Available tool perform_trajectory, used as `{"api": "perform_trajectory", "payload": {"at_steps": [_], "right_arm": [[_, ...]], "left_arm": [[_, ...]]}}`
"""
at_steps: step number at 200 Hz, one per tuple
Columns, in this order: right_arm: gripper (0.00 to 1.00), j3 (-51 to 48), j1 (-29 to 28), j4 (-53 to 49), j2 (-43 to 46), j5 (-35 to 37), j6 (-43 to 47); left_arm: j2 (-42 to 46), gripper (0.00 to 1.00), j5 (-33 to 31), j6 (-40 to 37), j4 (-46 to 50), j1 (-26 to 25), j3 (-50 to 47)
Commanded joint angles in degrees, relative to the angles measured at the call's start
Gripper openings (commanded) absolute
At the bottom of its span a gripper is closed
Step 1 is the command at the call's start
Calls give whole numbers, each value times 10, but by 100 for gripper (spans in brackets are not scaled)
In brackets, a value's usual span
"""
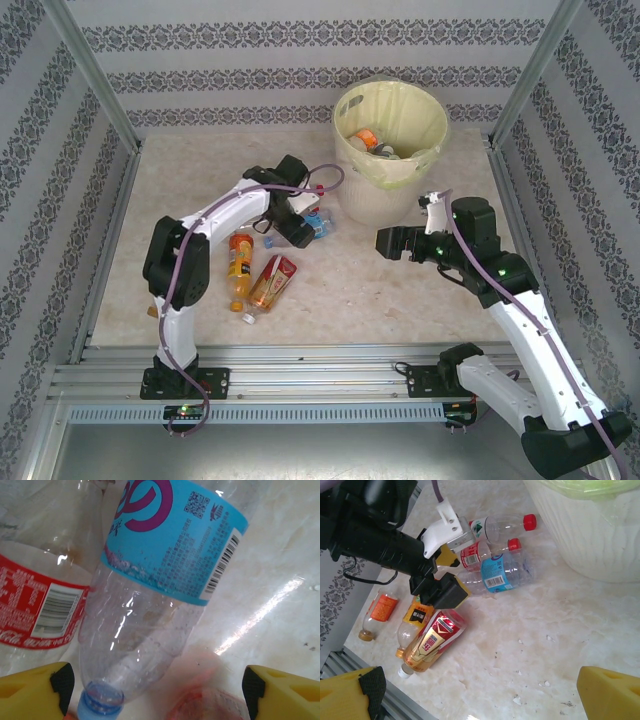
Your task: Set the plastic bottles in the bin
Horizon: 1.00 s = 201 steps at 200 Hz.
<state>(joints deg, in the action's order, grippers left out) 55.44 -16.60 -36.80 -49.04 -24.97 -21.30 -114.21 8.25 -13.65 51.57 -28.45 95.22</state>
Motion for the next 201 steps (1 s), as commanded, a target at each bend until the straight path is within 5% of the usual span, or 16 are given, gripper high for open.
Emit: {"api": "perform_trajectory", "payload": {"at_steps": [1,201], "right_arm": [[98,-11,7,4,11,-10,-8],[98,-15,9,-3,14,2,-19]], "left_arm": [[-14,85,-17,-28,27,-3,26],[-74,85,19,-9,2,-3,29]]}}
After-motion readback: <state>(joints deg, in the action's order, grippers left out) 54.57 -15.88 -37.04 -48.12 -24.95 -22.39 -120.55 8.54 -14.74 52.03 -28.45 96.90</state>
